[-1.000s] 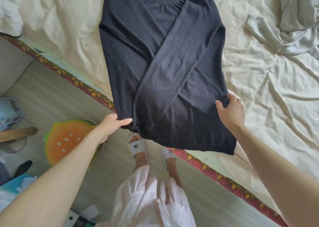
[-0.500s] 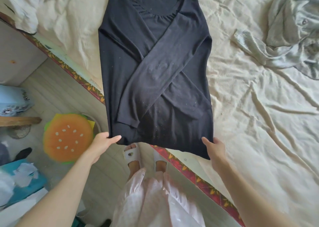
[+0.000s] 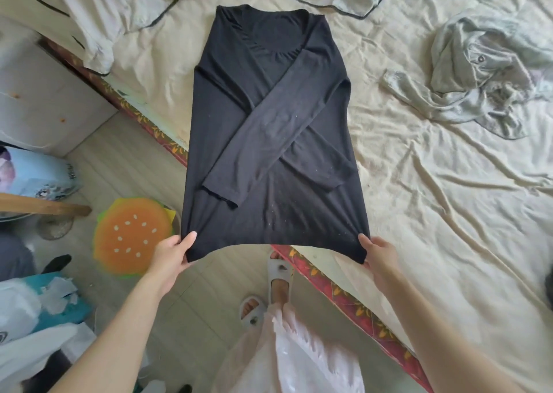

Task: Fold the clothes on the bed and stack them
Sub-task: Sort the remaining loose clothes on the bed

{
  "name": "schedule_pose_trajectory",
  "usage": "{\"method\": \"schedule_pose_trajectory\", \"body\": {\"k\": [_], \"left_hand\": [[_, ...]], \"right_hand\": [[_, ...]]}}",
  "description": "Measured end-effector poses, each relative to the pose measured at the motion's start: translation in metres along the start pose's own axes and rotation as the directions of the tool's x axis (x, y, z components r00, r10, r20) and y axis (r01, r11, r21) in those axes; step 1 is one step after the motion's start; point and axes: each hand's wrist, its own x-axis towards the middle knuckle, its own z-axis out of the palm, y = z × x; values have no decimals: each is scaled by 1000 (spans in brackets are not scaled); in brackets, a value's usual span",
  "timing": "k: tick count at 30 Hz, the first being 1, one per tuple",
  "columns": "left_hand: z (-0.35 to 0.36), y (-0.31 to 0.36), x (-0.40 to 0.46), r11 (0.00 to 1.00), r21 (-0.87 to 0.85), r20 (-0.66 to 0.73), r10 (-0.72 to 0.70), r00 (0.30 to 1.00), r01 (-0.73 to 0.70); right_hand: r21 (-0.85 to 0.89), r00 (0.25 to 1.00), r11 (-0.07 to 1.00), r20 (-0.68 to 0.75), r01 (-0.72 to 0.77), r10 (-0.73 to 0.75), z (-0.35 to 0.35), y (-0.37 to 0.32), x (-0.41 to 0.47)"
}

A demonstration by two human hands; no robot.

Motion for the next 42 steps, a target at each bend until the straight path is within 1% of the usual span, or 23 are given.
{"method": "schedule_pose_trajectory", "body": {"k": [3,7,9,11,14,16,19,22,26,29,32,34,37,39,42], "left_hand": [[-7,1,-25,998,-57,5,-10,1000,11],[-17,-4,-51,994,-83,16,-76,997,77],[-20,-6,-60,987,-108,23,-116,993,117],[-20,-1,-64,982,-137,28,-123,992,126],[-15,20,-64,981,-179,33,-66,997,71],[-12,37,-61,979,-203,38,-8,999,15],[-7,62,-53,972,-228,8,68,998,-64],[-1,89,-42,961,-244,-51,121,991,-130],[9,128,-16,955,-218,-118,181,976,-203],[17,160,13,955,-209,-145,183,972,-210],[29,197,52,962,-207,-188,141,972,-180],[36,209,65,961,-212,-204,132,970,-176],[49,244,110,964,-202,-242,125,962,-176],[57,266,135,964,-200,-244,124,962,-175],[69,296,167,964,-203,-206,132,970,-174]], "right_hand": [[14,1000,1000,-12,12,-12,-11,1,-23],[58,998,997,-39,-53,55,-28,14,-50],[126,994,988,-40,-93,99,-34,19,-61],[218,993,971,-42,-101,112,-37,14,-66],[321,998,947,-45,-30,47,-40,-6,-68],[419,1000,908,-23,10,0,-40,-23,-67],[535,1000,845,-2,18,-20,-40,-50,-59],[604,998,797,38,12,-44,-37,-75,-48],[603,987,796,90,52,-133,-31,-112,-23],[572,975,817,136,66,-174,-24,-146,2],[558,979,829,144,41,-146,-11,-189,40],[570,983,821,120,45,-137,-7,-205,53],[576,989,817,100,32,-109,10,-243,92],[583,992,812,86,23,-90,22,-267,113],[581,991,814,85,33,-100,36,-305,140]]}}
